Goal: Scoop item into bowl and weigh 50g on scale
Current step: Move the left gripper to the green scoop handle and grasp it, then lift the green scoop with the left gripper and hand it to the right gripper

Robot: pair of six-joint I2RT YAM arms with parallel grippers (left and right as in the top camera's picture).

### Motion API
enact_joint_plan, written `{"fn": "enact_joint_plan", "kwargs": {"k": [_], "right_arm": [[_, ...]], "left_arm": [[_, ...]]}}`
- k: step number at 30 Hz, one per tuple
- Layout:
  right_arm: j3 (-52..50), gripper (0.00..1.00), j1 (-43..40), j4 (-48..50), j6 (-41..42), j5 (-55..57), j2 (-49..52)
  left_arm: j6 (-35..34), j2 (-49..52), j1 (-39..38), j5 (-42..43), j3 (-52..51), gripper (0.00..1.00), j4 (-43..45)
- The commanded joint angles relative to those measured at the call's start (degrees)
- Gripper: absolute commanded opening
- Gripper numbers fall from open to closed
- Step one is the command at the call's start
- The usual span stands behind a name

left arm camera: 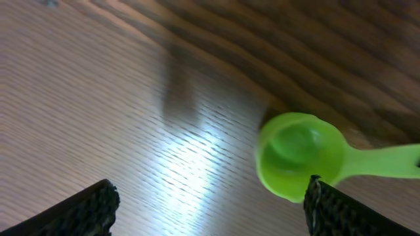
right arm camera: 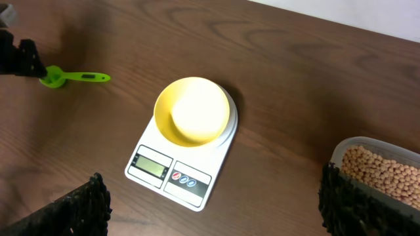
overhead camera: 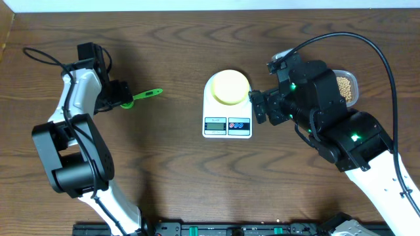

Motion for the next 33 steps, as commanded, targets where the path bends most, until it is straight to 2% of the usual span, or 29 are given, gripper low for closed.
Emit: {"fn": "enact_joint_plan", "kwargs": {"k": [1, 20, 22, 25, 27, 33], "right_arm": [[0.7, 0.99, 0.4, 0.0, 0.9, -0.2, 0.2], [0.7, 0.99, 0.4, 1.7, 0.9, -0.2, 0.2], [0.7, 0.99, 0.4, 1.7, 0.9, -0.2, 0.2], [0.7, 0.99, 0.4, 1.7, 0.9, -0.2, 0.2], [0.7, 0.99, 0.4, 1.8, 0.9, -0.2, 0.2], [0.7, 0.99, 0.3, 2.0, 1.1, -0.2, 0.2]], "left_arm": [[-0.7, 0.5, 1.4, -1.7, -0.7, 0.91, 0.7], [-0.7, 5.3, 2.3, -1.4, -1.3, 0.9, 3.5], [-0.7, 5.3, 2.3, -1.4, -1.3, 0.7, 3.8], [-0.7, 5.3, 2.3, -1.4, -1.3, 0.29, 4.0], [-0.7, 5.3, 2.3, -1.4, -1.3, 0.08, 4.2], [-0.6, 5.2, 2.3, 1.4, -1.2, 0.07, 4.0]]}}
